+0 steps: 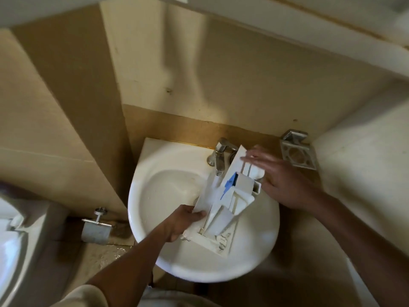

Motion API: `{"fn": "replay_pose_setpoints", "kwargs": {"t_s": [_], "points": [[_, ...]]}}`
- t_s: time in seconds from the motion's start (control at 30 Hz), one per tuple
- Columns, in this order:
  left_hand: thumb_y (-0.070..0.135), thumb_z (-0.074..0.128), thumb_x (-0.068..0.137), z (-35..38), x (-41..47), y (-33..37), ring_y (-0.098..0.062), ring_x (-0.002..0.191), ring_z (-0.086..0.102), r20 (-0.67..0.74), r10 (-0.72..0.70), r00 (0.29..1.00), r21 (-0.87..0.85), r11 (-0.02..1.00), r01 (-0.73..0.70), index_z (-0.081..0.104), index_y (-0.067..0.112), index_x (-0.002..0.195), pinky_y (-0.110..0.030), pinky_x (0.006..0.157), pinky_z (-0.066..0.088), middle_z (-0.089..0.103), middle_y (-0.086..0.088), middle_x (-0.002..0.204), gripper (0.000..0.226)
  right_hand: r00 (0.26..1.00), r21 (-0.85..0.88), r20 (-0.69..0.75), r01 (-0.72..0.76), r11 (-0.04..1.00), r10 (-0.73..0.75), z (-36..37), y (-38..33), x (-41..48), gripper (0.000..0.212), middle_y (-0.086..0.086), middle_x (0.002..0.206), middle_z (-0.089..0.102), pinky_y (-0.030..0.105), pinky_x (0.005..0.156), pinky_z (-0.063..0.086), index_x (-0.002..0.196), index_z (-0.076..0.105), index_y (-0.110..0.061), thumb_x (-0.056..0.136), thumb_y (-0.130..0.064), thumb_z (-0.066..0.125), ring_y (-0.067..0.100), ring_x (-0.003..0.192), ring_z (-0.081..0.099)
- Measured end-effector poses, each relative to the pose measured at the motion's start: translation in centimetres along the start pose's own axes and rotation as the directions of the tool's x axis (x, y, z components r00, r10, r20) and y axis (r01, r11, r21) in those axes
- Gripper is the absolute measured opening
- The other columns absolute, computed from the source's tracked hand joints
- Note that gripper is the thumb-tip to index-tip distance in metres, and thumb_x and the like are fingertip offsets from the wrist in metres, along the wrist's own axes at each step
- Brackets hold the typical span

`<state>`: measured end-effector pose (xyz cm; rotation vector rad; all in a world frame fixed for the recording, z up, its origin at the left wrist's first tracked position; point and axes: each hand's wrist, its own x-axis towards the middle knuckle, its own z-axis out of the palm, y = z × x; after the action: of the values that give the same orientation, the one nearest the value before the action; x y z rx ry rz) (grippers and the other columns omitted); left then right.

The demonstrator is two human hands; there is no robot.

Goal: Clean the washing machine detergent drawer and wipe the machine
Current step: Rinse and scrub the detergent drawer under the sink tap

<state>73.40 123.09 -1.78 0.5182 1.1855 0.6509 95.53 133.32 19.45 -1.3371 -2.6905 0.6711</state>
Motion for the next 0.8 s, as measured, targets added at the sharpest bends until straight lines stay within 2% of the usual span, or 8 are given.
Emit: {"fn": "replay_pose_setpoints", "kwargs": {"t_s": [0.07,0.13,0.23,0.33,0.4,0.53,0.63,0.8], "points": [[0.029,0.078,0.086,0.7,-0.2,-0.5,-0.03,0.086,0.076,-0.011,0.014,1.0,-0.023,1.0,-0.014,0.073,0.001,0.112,-0.037,0.071,0.062,0.078,-0.013,0.097,0.038,0.938,0.226,-0.236,-0.202,0.953,0.255,0.4,-1.1,-0.7,0.059,-0.006,0.149,0.048,0.02,0.103,0.045,0.143,0.052,-0.026,0.092,0.004,0.055,0.009,0.133,0.05],[0.03,0.078,0.086,1.4,-0.1,-1.2,-0.032,0.092,0.075,-0.043,0.022,0.999,-0.009,1.0,-0.023,0.074,0.003,0.109,-0.044,0.081,0.062,0.078,-0.013,0.099,0.036,0.823,0.473,-0.195,-0.397,0.787,0.533,1.2,-2.7,-1.0,0.045,-0.002,0.139,0.058,0.024,0.081,0.052,0.14,0.053,-0.025,0.096,-0.034,0.061,0.012,0.111,0.061],[0.027,0.078,0.086,2.6,-0.3,-2.5,-0.034,0.092,0.075,-0.058,0.027,0.998,-0.058,0.998,-0.03,0.076,0.002,0.107,-0.045,0.082,0.061,0.078,-0.016,0.099,0.033,0.767,0.268,0.014,-0.621,0.737,0.641,2.6,-4.3,-1.4,0.099,0.001,0.147,0.049,0.04,0.1,0.049,0.148,0.037,-0.03,0.068,-0.082,0.065,0.021,0.124,0.056],[0.021,0.078,0.086,3.5,-0.8,-3.6,-0.039,0.098,0.073,-0.067,0.027,0.997,-0.133,0.99,-0.036,0.076,-0.001,0.107,-0.051,0.089,0.059,0.076,-0.02,0.102,0.03,0.797,0.006,0.059,-0.603,0.798,0.601,3.0,-5.1,-0.9,0.108,0.012,0.163,0.017,0.035,0.103,0.041,0.159,0.004,-0.033,0.08,-0.051,0.075,0.032,0.139,0.042],[0.016,0.077,0.087,4.0,-1.0,-3.8,-0.037,0.098,0.073,-0.045,0.015,0.999,-0.149,0.989,-0.021,0.074,-0.003,0.109,-0.05,0.087,0.06,0.076,-0.02,0.103,0.03,0.822,-0.038,0.09,-0.562,0.826,0.563,2.5,-4.8,-0.5,0.103,0.013,0.162,0.017,0.033,0.098,0.042,0.158,0.006,-0.035,0.083,-0.036,0.076,0.033,0.137,0.043],[0.006,0.065,0.095,4.9,-1.4,-2.0,-0.02,0.07,0.075,-0.033,0.032,0.999,-0.148,0.988,-0.037,0.067,-0.004,0.115,-0.027,0.055,0.058,0.075,-0.018,0.101,0.023,0.896,-0.012,0.079,-0.437,0.899,0.436,1.0,-4.5,0.0,0.101,0.001,0.153,0.031,0.028,0.085,0.042,0.154,0.023,-0.04,0.073,-0.02,0.081,0.024,0.127,0.047],[0.003,0.056,0.099,4.9,0.1,0.3,-0.029,0.084,0.074,-0.136,0.06,0.989,-0.155,0.985,-0.081,0.063,-0.003,0.117,-0.036,0.062,0.063,0.072,-0.022,0.111,0.021,0.919,-0.076,0.12,-0.369,0.926,0.376,0.4,-4.5,0.2,0.104,-0.008,0.16,0.023,0.031,0.09,0.048,0.154,0.024,-0.043,0.07,-0.021,0.081,0.02,0.129,0.046],[0.003,0.058,0.095,3.1,2.2,3.3,-0.031,0.083,0.069,-0.279,0.067,0.958,-0.196,0.973,-0.125,0.061,0.002,0.115,-0.051,0.079,0.061,0.07,-0.02,0.103,0.019,0.929,-0.17,0.243,-0.241,0.956,0.278,-0.8,-4.0,-0.1,0.108,-0.02,0.16,0.016,0.017,0.062,0.039,0.153,0.024,-0.048,0.068,-0.012,0.08,-0.001,0.085,0.049]]}}
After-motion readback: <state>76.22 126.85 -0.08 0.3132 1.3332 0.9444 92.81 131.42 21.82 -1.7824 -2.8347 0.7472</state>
